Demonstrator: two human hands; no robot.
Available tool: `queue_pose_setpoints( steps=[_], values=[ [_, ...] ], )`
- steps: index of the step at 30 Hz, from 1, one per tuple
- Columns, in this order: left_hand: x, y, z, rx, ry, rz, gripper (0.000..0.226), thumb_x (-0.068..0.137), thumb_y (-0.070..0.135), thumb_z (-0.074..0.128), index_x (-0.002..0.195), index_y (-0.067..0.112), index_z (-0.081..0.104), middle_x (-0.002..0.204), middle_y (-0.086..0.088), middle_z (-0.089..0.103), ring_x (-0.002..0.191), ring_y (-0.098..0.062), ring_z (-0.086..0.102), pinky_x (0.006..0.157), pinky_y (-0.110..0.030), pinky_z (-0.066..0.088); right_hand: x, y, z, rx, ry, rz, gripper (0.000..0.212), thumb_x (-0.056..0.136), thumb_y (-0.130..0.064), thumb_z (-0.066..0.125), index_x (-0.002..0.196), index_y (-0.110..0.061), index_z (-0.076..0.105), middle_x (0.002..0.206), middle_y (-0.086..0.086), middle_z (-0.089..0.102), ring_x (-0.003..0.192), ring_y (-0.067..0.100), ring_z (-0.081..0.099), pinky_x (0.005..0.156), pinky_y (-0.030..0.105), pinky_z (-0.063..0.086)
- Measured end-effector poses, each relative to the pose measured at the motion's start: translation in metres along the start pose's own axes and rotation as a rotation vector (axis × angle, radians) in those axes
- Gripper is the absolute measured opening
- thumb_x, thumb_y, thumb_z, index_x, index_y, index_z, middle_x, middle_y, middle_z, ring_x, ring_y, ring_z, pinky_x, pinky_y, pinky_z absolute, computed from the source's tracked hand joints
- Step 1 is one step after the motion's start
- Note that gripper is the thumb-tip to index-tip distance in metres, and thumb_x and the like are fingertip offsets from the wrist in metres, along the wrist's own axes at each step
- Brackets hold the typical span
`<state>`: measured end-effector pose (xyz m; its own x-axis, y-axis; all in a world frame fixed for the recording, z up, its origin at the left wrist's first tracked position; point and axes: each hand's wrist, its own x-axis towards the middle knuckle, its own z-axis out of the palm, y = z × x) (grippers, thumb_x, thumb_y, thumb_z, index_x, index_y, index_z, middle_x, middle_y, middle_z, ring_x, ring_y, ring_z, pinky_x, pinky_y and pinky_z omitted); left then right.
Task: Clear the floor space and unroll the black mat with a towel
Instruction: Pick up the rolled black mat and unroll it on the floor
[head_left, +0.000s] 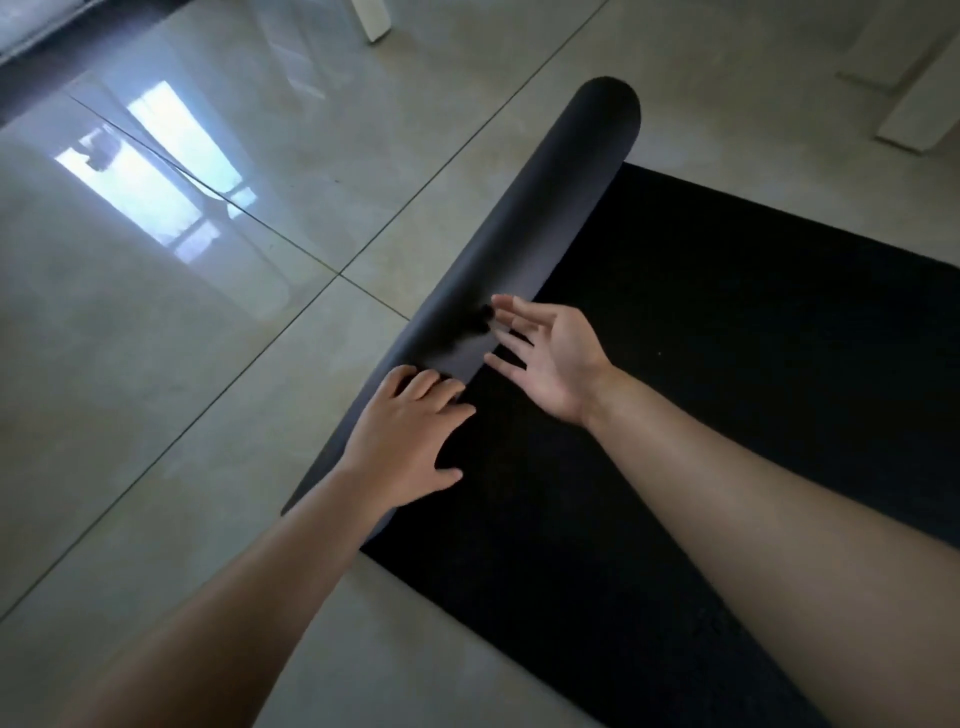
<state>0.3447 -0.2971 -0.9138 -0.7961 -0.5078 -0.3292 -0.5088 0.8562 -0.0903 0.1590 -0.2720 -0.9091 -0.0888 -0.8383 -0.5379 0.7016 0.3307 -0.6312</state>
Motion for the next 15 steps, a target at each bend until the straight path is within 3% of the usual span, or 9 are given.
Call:
queue_pose_setpoints(
  steps=[2,4,7,10,12,15],
  values=[
    [-0.001,-0.012,0.007,0.095,-0.074,-0.104,0.084,0.080,0.068,0.051,0.150,0.033,0.022,0.157,0.002,0.017,0.145,-0.025,0.013,0.119,-0.050,0.003,0.008,0.004,-0.001,-0.169,0.018,-0.004,0.037,0.097,-0.020,0.044,0.133,-0.014,0.052,0.142,0.003,0.046,0.136,0.020,0.034,0.104,0.041,0.036],
    [-0.001,-0.023,0.010,0.050,-0.054,-0.188,0.085,0.081,0.069,0.050,0.151,0.037,0.015,0.158,0.000,0.009,0.145,-0.029,0.007,0.118,-0.056,0.002,0.015,0.011,-0.005,-0.522,0.046,-0.029,0.036,0.095,-0.024,0.051,0.130,-0.021,0.054,0.141,0.001,0.046,0.135,0.018,0.036,0.101,0.036,0.036],
    [0.002,-0.038,0.014,-0.054,0.140,-0.244,0.072,0.082,0.054,0.058,0.147,0.036,0.031,0.152,-0.002,0.021,0.141,-0.031,0.018,0.114,-0.052,0.019,0.021,0.025,-0.011,-0.988,0.070,-0.070,0.044,0.090,-0.032,0.060,0.132,-0.024,0.052,0.145,0.002,0.036,0.136,0.018,0.033,0.102,0.029,0.031],
    [0.006,-0.060,0.019,-0.108,0.278,-0.361,0.076,0.079,0.042,0.066,0.147,0.027,0.034,0.144,-0.005,0.032,0.131,-0.031,0.036,0.109,-0.045,0.031,0.023,0.039,-0.004,-1.274,0.036,-0.071,0.053,0.089,-0.041,0.059,0.138,-0.030,0.044,0.155,-0.001,0.022,0.145,0.021,0.017,0.116,0.046,0.019],
    [0.009,-0.079,0.022,-0.079,0.325,-0.429,0.084,0.077,0.035,0.069,0.149,0.023,0.029,0.144,-0.008,0.034,0.127,-0.031,0.041,0.109,-0.046,0.033,0.025,0.044,0.007,-1.479,0.010,-0.075,0.061,0.088,-0.044,0.058,0.143,-0.032,0.035,0.159,-0.003,0.013,0.147,0.021,0.006,0.115,0.052,0.011],
    [0.010,-0.108,0.029,-0.027,0.249,-0.503,0.094,0.079,0.031,0.068,0.154,0.019,0.012,0.157,-0.007,0.009,0.144,-0.030,0.016,0.118,-0.048,0.015,0.034,0.045,0.020,-1.715,-0.023,-0.131,0.078,0.084,-0.048,0.062,0.149,-0.032,0.023,0.161,-0.001,0.001,0.148,0.023,-0.004,0.116,0.052,0.007]
  ],
)
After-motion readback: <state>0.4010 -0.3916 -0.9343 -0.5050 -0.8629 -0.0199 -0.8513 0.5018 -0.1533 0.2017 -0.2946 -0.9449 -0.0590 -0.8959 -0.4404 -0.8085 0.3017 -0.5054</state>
